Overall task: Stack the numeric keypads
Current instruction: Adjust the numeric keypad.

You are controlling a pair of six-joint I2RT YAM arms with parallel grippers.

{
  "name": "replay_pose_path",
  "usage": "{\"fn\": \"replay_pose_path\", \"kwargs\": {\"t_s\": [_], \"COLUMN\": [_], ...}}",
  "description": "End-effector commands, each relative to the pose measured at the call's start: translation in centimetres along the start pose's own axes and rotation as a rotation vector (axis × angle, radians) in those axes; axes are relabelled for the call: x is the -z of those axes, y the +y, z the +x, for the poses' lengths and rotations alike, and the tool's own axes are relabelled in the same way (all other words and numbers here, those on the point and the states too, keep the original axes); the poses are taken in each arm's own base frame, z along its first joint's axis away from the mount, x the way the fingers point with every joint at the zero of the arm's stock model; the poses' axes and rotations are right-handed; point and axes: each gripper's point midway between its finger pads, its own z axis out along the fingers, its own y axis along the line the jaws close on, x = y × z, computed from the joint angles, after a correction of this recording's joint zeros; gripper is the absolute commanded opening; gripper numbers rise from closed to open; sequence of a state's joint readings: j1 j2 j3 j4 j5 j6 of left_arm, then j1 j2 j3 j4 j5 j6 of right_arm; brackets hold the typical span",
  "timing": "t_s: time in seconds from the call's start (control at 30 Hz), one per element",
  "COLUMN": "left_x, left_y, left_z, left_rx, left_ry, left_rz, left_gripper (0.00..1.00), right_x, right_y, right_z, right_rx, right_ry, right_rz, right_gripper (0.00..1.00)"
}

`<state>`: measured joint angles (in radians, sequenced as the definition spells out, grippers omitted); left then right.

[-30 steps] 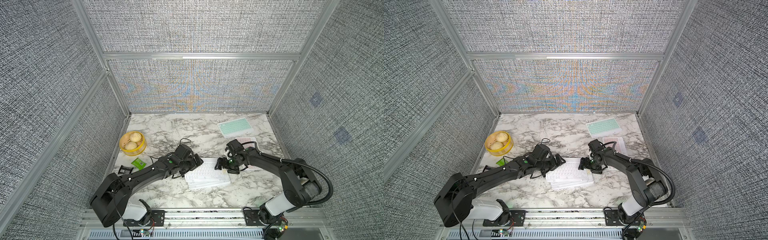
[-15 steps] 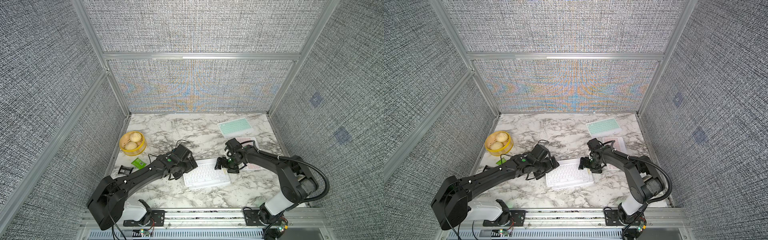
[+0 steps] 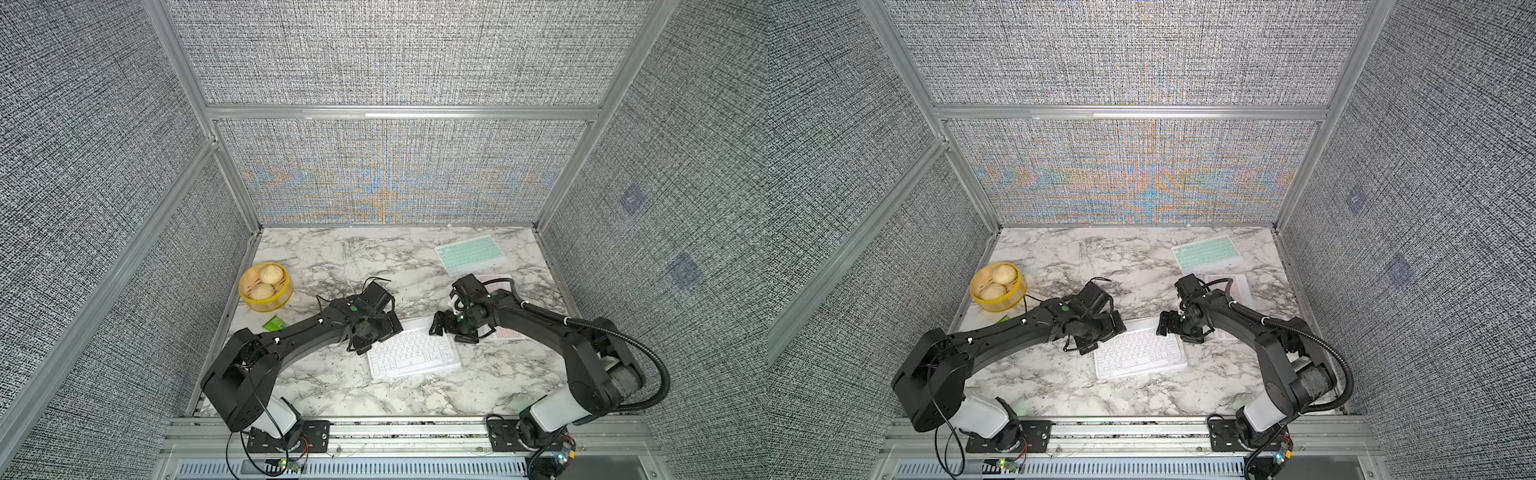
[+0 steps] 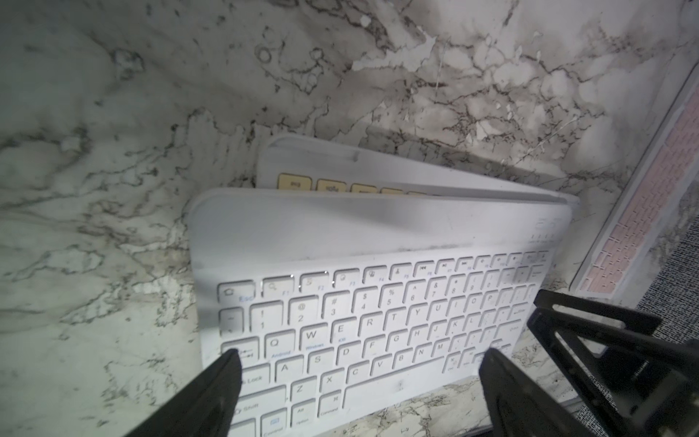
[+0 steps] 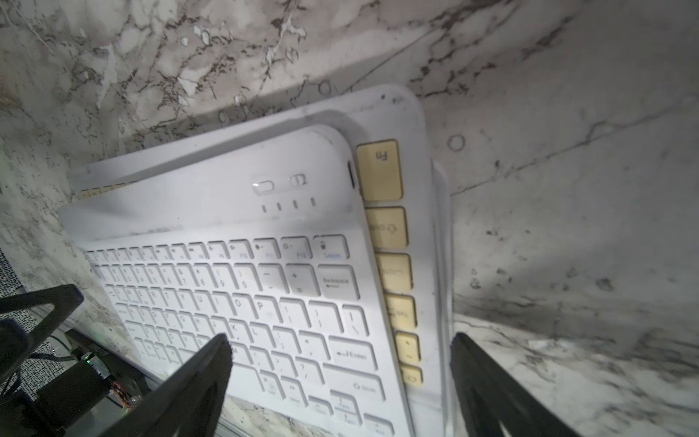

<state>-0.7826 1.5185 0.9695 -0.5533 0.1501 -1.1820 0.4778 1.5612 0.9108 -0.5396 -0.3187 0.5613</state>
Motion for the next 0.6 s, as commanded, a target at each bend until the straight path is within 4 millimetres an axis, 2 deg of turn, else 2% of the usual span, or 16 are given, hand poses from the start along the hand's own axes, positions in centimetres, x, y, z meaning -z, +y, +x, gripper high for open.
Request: {"fn": "replay_pose_path", "kwargs": {"t_s": [0.0, 0.13, 0.23, 0.4, 0.57], "left_x": [1.0, 2.2, 1.4, -1.0, -1.9], "left_y": [1.9, 3.1, 3.6, 2.7, 1.1], "left_z": [-0.1, -0.2, 0.3, 0.6, -0.1], "left_rx": [0.008, 0.009, 0.012, -0.002, -0.038], "left_ry": [-0.018, -0.054, -0.025, 0.028, 0.034], "left_rz": [-0.099, -0.122, -0.132, -0.111, -0.104], "left_gripper": [0.99, 0.99, 0.99, 0.99, 0.99], "right_x": [0.2, 0.1, -0.1, -0.5, -0.8], "right_y": [-0.1, 0.0, 0.2, 0.4, 0.3], "right_z": [0.0, -0.2, -0.4, -0.3, 0.2], "right_rx": [0.013, 0.027, 0.040, 0.078, 0.112], "right_ry": [-0.003, -0.006, -0.004, 0.016, 0.045], "right_rz": [0.022, 0.031, 0.037, 0.055, 0.079], "right_gripper": [0.91, 0.91, 0.91, 0.92, 0.92]}}
